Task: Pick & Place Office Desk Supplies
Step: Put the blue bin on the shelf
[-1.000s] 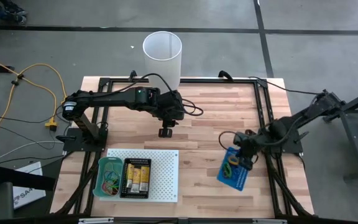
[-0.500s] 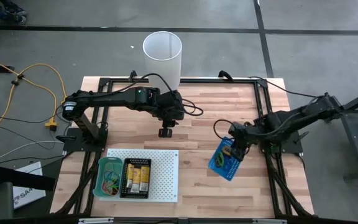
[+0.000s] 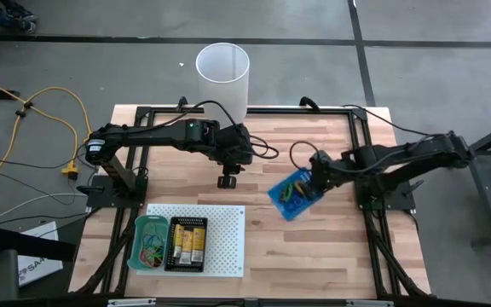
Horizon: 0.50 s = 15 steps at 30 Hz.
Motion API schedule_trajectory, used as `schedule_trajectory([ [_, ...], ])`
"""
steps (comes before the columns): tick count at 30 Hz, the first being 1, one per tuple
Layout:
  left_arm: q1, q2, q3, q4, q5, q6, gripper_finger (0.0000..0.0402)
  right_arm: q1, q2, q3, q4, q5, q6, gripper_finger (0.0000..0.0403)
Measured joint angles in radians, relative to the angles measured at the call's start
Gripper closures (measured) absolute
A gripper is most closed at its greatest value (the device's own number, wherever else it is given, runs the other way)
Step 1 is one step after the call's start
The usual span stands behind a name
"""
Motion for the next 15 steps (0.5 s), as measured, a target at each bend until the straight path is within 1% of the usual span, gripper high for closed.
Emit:
schedule_trajectory([
  [4,0.0,0.0,0.0,0.0,0.0,0.0,0.0322,-0.049,0.0,0.0,0.023,0.015,0.078,0.04],
  [10,0.0,0.0,0.0,0.0,0.0,0.0,0.0322,-0.115,0.021,0.0,-0.035,-0.019,0.194,0.04],
  [15,0.0,0.0,0.0,0.0,0.0,0.0,0.0322,-0.165,0.082,0.0,-0.112,-0.054,0.209,0.04],
])
